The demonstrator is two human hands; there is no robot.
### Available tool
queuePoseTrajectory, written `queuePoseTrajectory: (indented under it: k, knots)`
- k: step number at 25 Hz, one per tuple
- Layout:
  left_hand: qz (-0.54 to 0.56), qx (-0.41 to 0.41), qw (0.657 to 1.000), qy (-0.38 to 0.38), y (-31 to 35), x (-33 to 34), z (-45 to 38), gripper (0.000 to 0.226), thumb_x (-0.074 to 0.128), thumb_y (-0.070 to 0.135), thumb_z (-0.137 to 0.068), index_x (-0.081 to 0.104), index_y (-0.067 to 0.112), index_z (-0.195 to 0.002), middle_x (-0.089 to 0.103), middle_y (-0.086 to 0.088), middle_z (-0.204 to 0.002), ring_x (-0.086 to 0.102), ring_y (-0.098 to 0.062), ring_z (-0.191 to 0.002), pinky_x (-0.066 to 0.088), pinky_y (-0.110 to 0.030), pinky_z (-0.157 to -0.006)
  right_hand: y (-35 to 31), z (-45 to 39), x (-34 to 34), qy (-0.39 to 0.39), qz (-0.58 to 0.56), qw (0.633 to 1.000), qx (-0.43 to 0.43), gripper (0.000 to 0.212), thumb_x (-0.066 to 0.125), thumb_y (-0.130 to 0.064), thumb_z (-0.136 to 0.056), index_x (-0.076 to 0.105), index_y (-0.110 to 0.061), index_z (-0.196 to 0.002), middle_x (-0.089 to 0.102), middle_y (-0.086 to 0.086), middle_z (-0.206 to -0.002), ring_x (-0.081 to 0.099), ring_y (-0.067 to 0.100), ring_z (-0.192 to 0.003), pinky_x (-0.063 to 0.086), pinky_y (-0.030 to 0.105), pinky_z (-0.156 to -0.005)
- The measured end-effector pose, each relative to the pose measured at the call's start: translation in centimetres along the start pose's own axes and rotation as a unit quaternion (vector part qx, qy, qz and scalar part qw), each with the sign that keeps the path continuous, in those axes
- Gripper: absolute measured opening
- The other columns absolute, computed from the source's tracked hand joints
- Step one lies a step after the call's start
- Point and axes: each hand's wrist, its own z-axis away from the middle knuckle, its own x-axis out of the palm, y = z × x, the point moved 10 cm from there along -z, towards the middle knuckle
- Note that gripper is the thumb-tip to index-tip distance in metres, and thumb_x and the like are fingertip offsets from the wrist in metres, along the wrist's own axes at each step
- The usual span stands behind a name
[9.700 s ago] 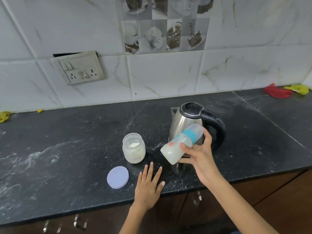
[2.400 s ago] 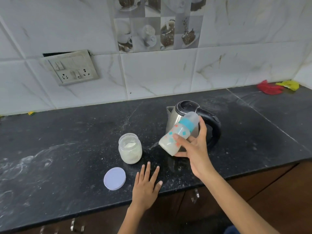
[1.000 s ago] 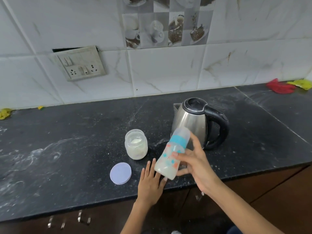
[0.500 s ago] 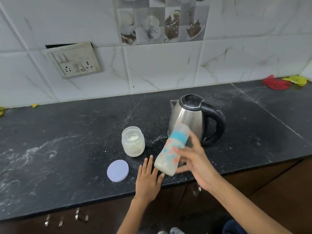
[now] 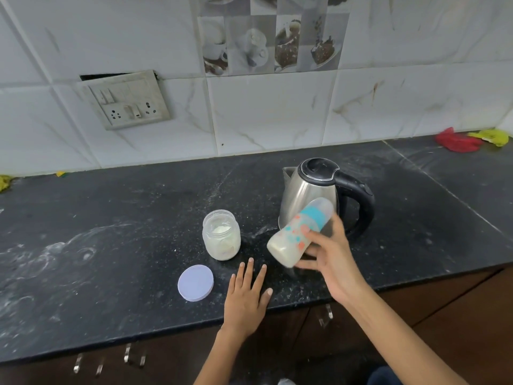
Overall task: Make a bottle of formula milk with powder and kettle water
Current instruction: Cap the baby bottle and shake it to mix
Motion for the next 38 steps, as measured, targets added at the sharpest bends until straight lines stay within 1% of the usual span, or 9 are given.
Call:
queuePoseTrajectory:
  k: [5,8,12,16,20,23,31,34,38]
  knots:
    - [-0.012,0.001,1.0,-0.007,0.1,0.2,0.2,0.057,0.019,0.048,-0.1,0.001,0.028,-0.15,-0.011,-0.001,-0.16,-0.015,-0.022,-0.146,-0.005,-0.038,-0.118,0.8,0.4,1.6,-0.07,0.069,0.995,0.025,0.085,0.083,-0.027,-0.065,0.039,-0.048,-0.134,0.072,0.005,-0.115,0.071,0.027,-0.102,0.06,0.048,-0.066]
    - [-0.003,-0.002,1.0,0.001,0.1,-0.1,0.1,0.057,0.018,0.05,-0.1,-0.002,0.032,-0.149,-0.015,0.001,-0.158,-0.015,-0.021,-0.146,-0.006,-0.038,-0.118,-0.1,-0.8,-0.6,0.018,0.007,1.0,-0.006,0.08,0.076,-0.019,-0.074,0.036,-0.043,-0.14,0.068,0.004,-0.119,0.071,0.027,-0.102,0.06,0.049,-0.068]
    - [-0.007,0.002,1.0,-0.001,0.0,0.2,0.2,0.058,0.021,0.047,-0.1,-0.004,0.03,-0.149,-0.019,0.003,-0.156,-0.013,-0.022,-0.147,-0.005,-0.037,-0.118,2.0,0.5,1.4,-0.065,0.076,0.994,0.033,0.081,0.082,-0.022,-0.072,0.039,-0.049,-0.134,0.07,0.006,-0.118,0.071,0.027,-0.103,0.06,0.054,-0.07]
    - [-0.007,-0.005,1.0,0.004,0.1,0.0,0.1,0.057,0.019,0.05,-0.1,-0.001,0.033,-0.15,-0.014,0.0,-0.159,-0.014,-0.022,-0.147,-0.005,-0.038,-0.118,0.4,-0.6,-1.3,0.05,-0.008,0.999,-0.014,0.075,0.072,-0.015,-0.081,0.036,-0.043,-0.139,0.068,0.002,-0.118,0.073,0.024,-0.097,0.061,0.049,-0.067]
    - [0.004,0.0,1.0,-0.002,0.1,0.0,0.2,0.057,0.024,0.047,-0.1,-0.004,0.034,-0.148,-0.01,0.0,-0.16,-0.013,-0.021,-0.147,-0.003,-0.038,-0.119,1.5,0.9,1.3,-0.055,0.083,0.995,0.022,0.081,0.08,-0.026,-0.07,0.038,-0.044,-0.137,0.071,0.004,-0.116,0.072,0.026,-0.101,0.061,0.053,-0.069]
    - [-0.006,-0.005,1.0,0.003,0.2,-0.2,0.1,0.057,0.02,0.049,-0.1,-0.002,0.033,-0.149,-0.013,0.0,-0.159,-0.014,-0.022,-0.147,-0.005,-0.038,-0.118,-0.2,-0.2,-0.9,0.032,0.006,0.999,-0.014,0.071,0.072,-0.018,-0.082,0.037,-0.042,-0.139,0.068,0.002,-0.119,0.073,0.024,-0.097,0.061,0.046,-0.065]
    - [-0.008,-0.004,1.0,0.0,0.1,0.1,0.0,0.057,0.018,0.051,-0.099,-0.004,0.034,-0.149,-0.015,0.0,-0.159,-0.016,-0.022,-0.146,-0.007,-0.037,-0.118,-1.6,-0.2,-1.3,0.012,0.002,0.999,-0.041,0.077,0.075,-0.025,-0.073,0.039,-0.04,-0.14,0.074,-0.002,-0.11,0.073,0.03,-0.098,0.062,0.046,-0.066]
    - [-0.001,-0.006,1.0,-0.002,0.1,0.1,0.2,0.058,0.021,0.049,-0.099,-0.004,0.031,-0.149,-0.013,0.0,-0.16,-0.014,-0.021,-0.147,-0.005,-0.037,-0.118,-0.1,0.5,0.6,-0.05,0.062,0.997,-0.003,0.083,0.078,-0.025,-0.07,0.038,-0.042,-0.14,0.074,0.004,-0.112,0.072,0.031,-0.099,0.061,0.047,-0.068]
    - [-0.006,-0.006,1.0,-0.001,0.1,0.0,0.1,0.057,0.019,0.05,-0.099,-0.004,0.033,-0.149,-0.013,0.0,-0.16,-0.015,-0.021,-0.146,-0.006,-0.037,-0.118,-0.2,0.1,-0.9,0.023,-0.008,1.0,-0.01,0.081,0.076,-0.022,-0.07,0.039,-0.041,-0.14,0.071,0.002,-0.116,0.073,0.027,-0.099,0.061,0.045,-0.067]
